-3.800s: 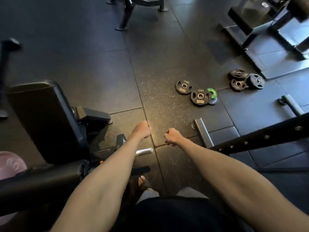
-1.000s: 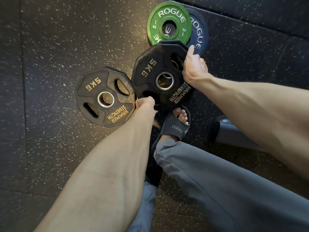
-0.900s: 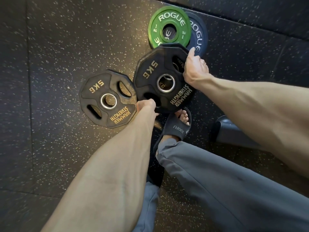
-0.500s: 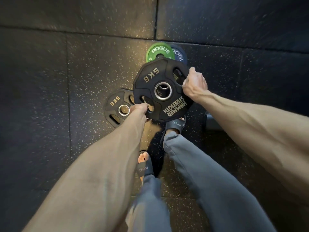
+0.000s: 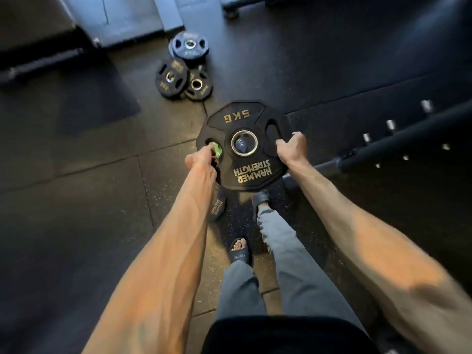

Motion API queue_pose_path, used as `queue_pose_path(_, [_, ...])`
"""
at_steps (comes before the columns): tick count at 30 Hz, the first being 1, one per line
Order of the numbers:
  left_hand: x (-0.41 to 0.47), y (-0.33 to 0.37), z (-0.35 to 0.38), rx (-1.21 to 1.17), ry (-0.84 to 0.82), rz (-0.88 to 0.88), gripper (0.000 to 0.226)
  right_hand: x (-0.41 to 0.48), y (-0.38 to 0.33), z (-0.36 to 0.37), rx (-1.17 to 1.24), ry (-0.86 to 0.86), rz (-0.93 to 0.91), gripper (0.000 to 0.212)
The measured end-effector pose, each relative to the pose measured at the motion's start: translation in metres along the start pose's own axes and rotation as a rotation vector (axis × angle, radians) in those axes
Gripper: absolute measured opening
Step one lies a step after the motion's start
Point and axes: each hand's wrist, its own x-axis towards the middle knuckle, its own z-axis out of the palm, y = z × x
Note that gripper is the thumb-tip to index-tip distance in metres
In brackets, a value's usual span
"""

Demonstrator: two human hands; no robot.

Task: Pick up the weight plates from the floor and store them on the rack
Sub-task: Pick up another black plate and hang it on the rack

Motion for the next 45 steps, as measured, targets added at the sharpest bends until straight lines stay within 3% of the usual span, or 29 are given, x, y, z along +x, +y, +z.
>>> queue_pose_path(3, [-0.069, 0.013, -0.002, 0.075, -0.057, 0.071, 0.048, -0.059, 0.004, -0.063, 0.159, 0.084, 0.052, 0.044])
queue_pose_path(7, [-0.168, 0.010, 0.009, 0.225, -0.193, 0.148, 0.011, -0.120, 0.028, -0.141, 0.431, 0.197, 0.113, 0.025])
queue_pose_path(9, [-0.200, 0.000, 0.017, 0.285, -0.278, 0.179, 0.022, -0.145, 0.048, -0.174, 0.529, 0.235, 0.144, 0.018])
queue_pose_path(11, [-0.227, -0.016, 0.031, 0.344, -0.341, 0.230, 0.032, -0.167, 0.071, -0.206, 0.583, 0.283, 0.178, 0.021])
queue_pose_path(16, [-0.310, -0.080, 0.070, 0.536, -0.483, 0.272, 0.023, -0.212, 0.149, -0.275, 0.731, 0.422, 0.303, 0.025])
queue_pose_path(22, [-0.404, -0.181, 0.119, 0.701, -0.690, 0.205, 0.035, -0.254, 0.256, -0.354, 0.930, 0.568, 0.447, 0.055])
queue_pose_path(26, [-0.463, -0.250, 0.150, 0.791, -0.788, 0.241, 0.025, -0.279, 0.319, -0.405, 1.026, 0.703, 0.490, 0.045])
queue_pose_path(34, [-0.555, -0.343, 0.215, 0.956, -0.967, 0.257, 0.020, -0.297, 0.405, -0.478, 1.173, 0.945, 0.568, 0.034])
queue_pose_path(39, [-0.590, -0.381, 0.281, 1.061, -1.085, 0.267, 0.024, -0.276, 0.433, -0.521, 1.190, 1.092, 0.640, 0.057])
queue_pose_path(45, [-0.638, -0.412, 0.380, 1.203, -1.257, 0.357, 0.024, -0.236, 0.449, -0.587, 1.249, 1.287, 0.656, 0.059])
